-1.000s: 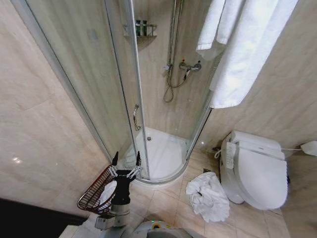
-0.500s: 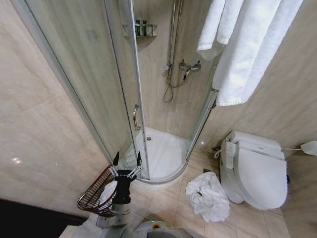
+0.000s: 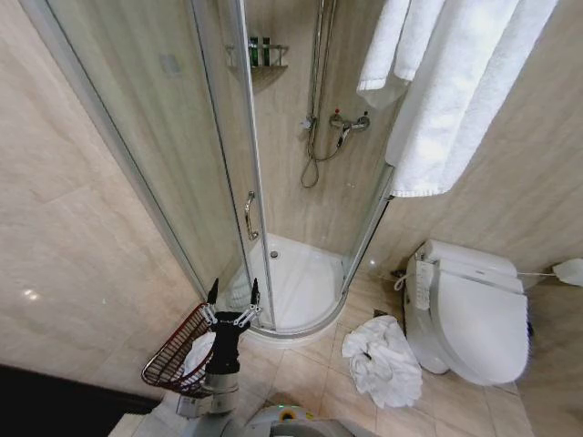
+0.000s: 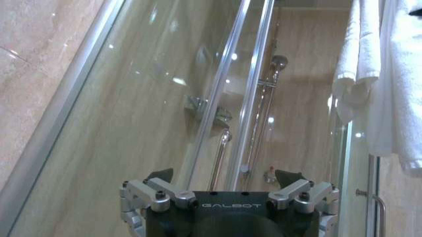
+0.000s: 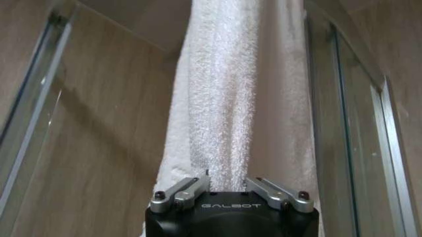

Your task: Discard the used towel into the hamper.

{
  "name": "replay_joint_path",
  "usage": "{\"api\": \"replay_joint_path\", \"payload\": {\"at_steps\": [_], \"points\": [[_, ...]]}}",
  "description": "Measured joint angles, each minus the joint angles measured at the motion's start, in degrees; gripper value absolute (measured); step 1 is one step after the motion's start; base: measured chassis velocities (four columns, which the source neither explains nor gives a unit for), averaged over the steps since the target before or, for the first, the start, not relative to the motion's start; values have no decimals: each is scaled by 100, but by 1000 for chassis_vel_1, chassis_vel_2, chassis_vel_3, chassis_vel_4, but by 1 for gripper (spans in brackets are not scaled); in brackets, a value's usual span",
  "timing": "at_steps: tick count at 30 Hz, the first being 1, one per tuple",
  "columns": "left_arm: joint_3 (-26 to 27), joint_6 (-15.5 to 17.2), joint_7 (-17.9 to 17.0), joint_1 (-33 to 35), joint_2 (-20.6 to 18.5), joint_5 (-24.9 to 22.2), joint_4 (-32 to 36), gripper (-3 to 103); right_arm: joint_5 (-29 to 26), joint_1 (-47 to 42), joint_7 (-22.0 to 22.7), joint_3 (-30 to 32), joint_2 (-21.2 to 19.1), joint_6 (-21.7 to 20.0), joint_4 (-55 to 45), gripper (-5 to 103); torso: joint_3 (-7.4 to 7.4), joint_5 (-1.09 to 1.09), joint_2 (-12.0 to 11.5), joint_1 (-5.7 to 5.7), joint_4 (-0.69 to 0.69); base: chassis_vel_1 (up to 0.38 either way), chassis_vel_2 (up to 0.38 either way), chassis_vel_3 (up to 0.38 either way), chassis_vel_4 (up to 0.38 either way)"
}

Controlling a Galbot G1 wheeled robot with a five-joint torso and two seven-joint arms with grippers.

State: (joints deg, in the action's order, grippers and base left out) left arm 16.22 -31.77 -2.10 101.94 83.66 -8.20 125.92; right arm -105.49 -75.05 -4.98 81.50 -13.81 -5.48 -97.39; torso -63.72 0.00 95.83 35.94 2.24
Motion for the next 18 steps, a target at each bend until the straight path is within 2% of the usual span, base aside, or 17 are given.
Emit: {"api": "replay_joint_path", "payload": {"at_steps": [6,10,18], "points": [[49,9,-2,-34,-36,-64,6,100,553,193,211,-21,331,186,-557,5,0,0,0,-1,-1,0,0,0,0],[103,16,-4,-49,-68,-100,7,100,1163,326,316,-18,570,434,-1042,5,0,-1,0,-1,0,0,0,0,0],[129,20,-9,-70,-56,-123,-43,100,1475,550,389,-44,1021,495,-1830,5,0,1,0,-1,0,0,0,0,0]]}}
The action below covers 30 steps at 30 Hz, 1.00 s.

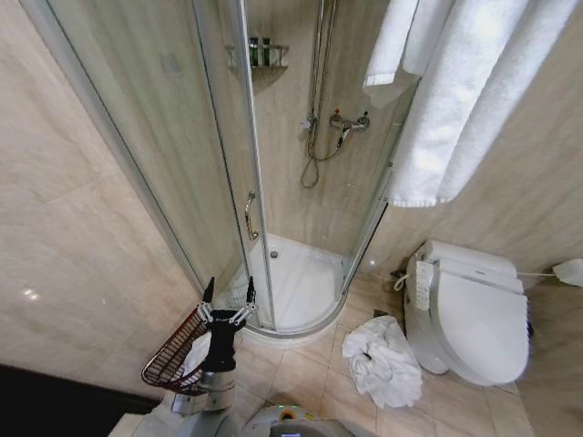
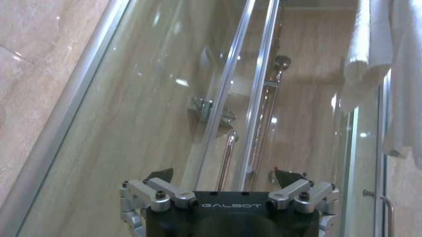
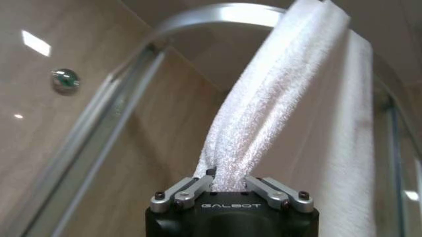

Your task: Discard the used towel into the hamper.

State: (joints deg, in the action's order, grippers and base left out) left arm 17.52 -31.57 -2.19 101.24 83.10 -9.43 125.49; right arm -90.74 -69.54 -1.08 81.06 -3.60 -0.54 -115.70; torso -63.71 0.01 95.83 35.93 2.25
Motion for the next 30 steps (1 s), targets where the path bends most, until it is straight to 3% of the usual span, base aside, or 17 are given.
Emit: {"api": "replay_joint_path", "payload": {"at_steps": [7,12,15,16,19,21,23,24,27,28,30], "points": [[51,22,-4,-41,-4,-56,-51,100,418,32,23,27,431,107,-561,5,0,-2,0,0,0,0,0,0,0],[107,31,-6,-54,18,-75,-59,100,629,-66,43,-23,965,103,-1321,5,0,0,0,1,0,0,0,0,0],[180,31,-11,-36,37,-85,-59,100,914,-177,159,-204,1545,93,-2151,5,0,0,0,1,0,0,0,0,0],[180,31,-11,-36,37,-85,-59,100,914,-177,159,-204,1545,93,-2151,5,0,0,0,1,0,0,0,0,0],[253,16,-12,28,115,-69,-39,100,1412,-320,218,-569,2116,114,-2694,5,0,-3,0,1,0,0,0,0,0],[282,9,-12,56,151,-58,-15,100,1596,-369,221,-712,2278,136,-2763,5,1,-5,0,1,0,0,0,0,0],[352,-14,-11,123,243,-17,34,100,2113,-541,192,-1139,2770,192,-2812,5,0,2,0,0,2,0,0,0,0],[352,-14,-11,123,243,-17,34,100,2113,-541,192,-1139,2770,192,-2812,5,0,2,0,0,2,0,0,0,0],[372,-10,-9,124,257,3,60,100,2701,-1142,-52,-1337,3504,294,-2808,5,0,0,0,1,0,0,0,0,0],[372,-10,-9,124,257,3,60,100,2701,-1142,-52,-1337,3504,294,-2808,5,0,0,0,1,0,0,0,0,0],[369,-9,-7,134,240,9,61,100,3281,-1592,-413,-1448,3880,545,-2800,5,0,1,0,1,-2,0,0,0,0]]}}
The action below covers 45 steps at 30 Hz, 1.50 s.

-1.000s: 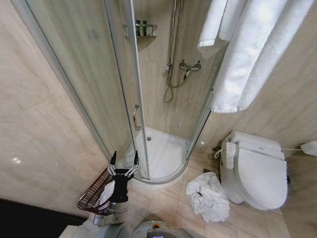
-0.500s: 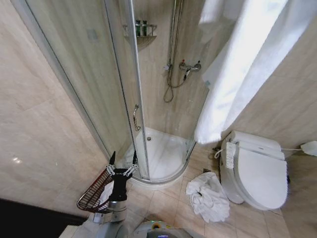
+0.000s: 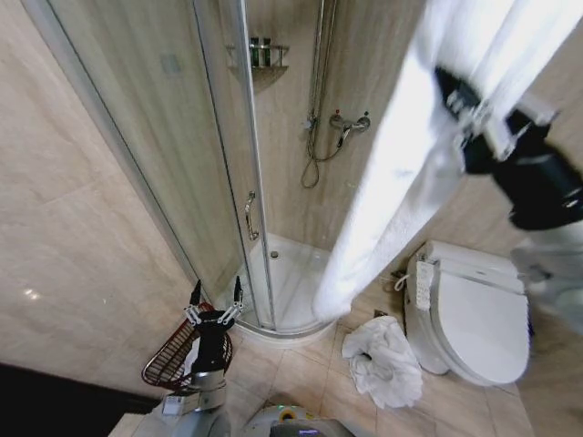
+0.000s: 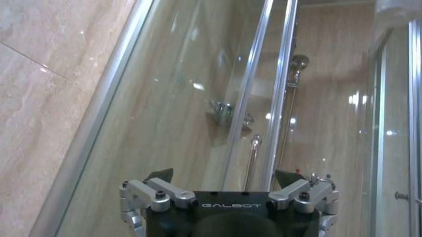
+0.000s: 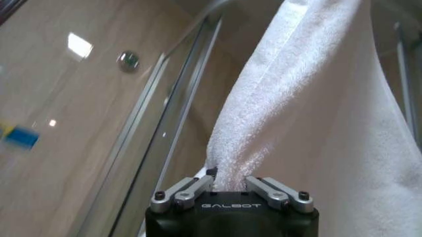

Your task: Discard the used towel into the hamper.

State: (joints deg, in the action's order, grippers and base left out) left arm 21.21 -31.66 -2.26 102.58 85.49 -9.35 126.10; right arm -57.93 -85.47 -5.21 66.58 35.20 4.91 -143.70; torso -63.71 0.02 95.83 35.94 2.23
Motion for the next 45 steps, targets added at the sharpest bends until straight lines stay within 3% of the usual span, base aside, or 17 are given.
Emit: {"api": "replay_joint_path", "payload": {"at_steps": [8,19,25,37,45], "points": [[-10,0,1,3,-48,1,-3,100,405,-598,-203,-74,421,176,22,5,0,-5,0,-1,2,0,0,0,0],[-10,-2,1,-7,-97,-9,-9,100,170,-1073,-108,-282,930,67,37,5,0,-3,0,-1,2,0,0,0,0],[-5,-2,1,-1,-115,-9,-2,100,310,-986,-273,-307,958,201,337,5,0,-3,0,-1,2,0,0,0,0],[-19,14,9,-40,-90,-3,-61,100,1313,-626,-679,-1011,978,732,2273,5,-1,0,0,0,2,0,0,0,0],[-23,88,9,-119,-108,-17,-189,100,1580,-680,-873,-1120,1090,884,1923,5,-1,-5,-1,0,1,0,0,0,0]]}}
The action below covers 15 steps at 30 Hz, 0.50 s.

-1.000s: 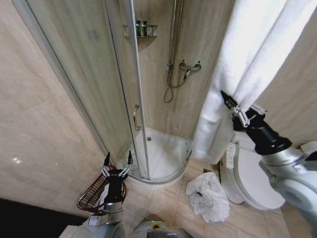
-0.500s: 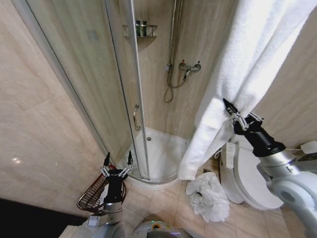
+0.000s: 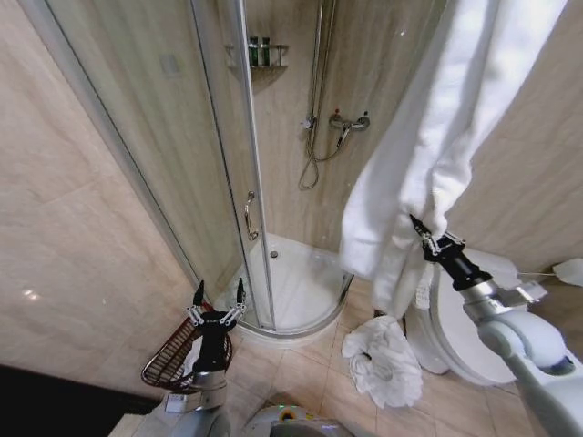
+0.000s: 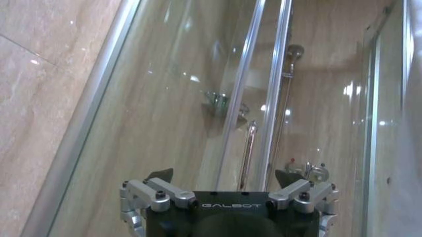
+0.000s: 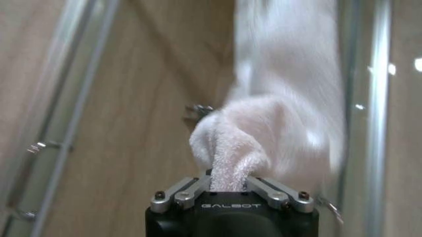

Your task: Discard the used towel into the hamper.

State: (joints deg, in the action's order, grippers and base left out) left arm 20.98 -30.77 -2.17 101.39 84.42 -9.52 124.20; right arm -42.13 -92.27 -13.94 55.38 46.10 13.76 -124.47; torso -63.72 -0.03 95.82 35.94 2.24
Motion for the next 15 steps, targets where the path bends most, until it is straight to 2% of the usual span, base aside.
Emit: {"api": "replay_joint_path", "payload": {"at_steps": [11,15], "points": [[-28,1,-4,-31,-5,-7,-75,100,292,-63,-76,-251,115,56,-233,5,0,5,0,0,0,0,0,0,0],[-37,1,-4,-30,-12,-7,-84,100,450,49,40,-276,140,105,-399,5,0,6,0,0,1,0,0,0,0]]}}
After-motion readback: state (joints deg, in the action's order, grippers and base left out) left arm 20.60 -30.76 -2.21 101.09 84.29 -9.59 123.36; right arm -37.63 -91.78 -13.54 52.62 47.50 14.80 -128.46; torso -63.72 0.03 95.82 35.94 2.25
